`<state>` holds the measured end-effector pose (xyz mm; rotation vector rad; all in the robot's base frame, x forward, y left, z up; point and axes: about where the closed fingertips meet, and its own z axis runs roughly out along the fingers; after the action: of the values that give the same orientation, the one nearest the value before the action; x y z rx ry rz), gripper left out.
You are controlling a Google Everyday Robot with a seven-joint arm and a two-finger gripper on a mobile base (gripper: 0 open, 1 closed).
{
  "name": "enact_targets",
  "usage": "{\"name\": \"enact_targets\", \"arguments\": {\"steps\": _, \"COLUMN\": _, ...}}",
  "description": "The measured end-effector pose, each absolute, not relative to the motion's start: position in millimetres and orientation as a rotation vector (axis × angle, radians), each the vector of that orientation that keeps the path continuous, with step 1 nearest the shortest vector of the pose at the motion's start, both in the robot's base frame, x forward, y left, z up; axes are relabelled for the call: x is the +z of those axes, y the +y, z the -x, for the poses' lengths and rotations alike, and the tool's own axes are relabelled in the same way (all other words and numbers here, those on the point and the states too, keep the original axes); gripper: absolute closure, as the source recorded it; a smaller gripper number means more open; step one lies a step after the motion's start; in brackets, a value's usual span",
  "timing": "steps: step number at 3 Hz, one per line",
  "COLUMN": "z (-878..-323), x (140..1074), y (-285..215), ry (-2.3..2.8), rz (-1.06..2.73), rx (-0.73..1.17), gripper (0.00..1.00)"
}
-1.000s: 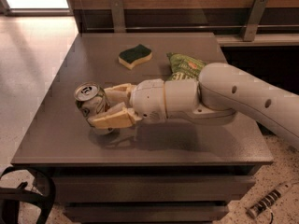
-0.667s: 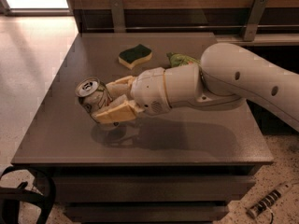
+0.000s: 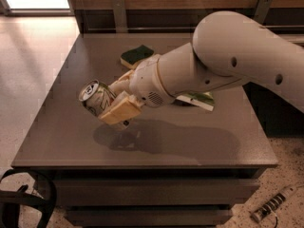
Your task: Knock 7up can over
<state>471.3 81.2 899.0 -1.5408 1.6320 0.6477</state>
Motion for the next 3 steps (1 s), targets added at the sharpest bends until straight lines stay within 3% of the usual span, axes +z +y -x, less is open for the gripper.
{"name": "enact_targets", "arguments": {"steps": 3, "z": -482.2, "x": 869.5, "y": 84.5, "ry": 1.789, "rz": 1.694, "rx": 0.257, "gripper": 1.00}}
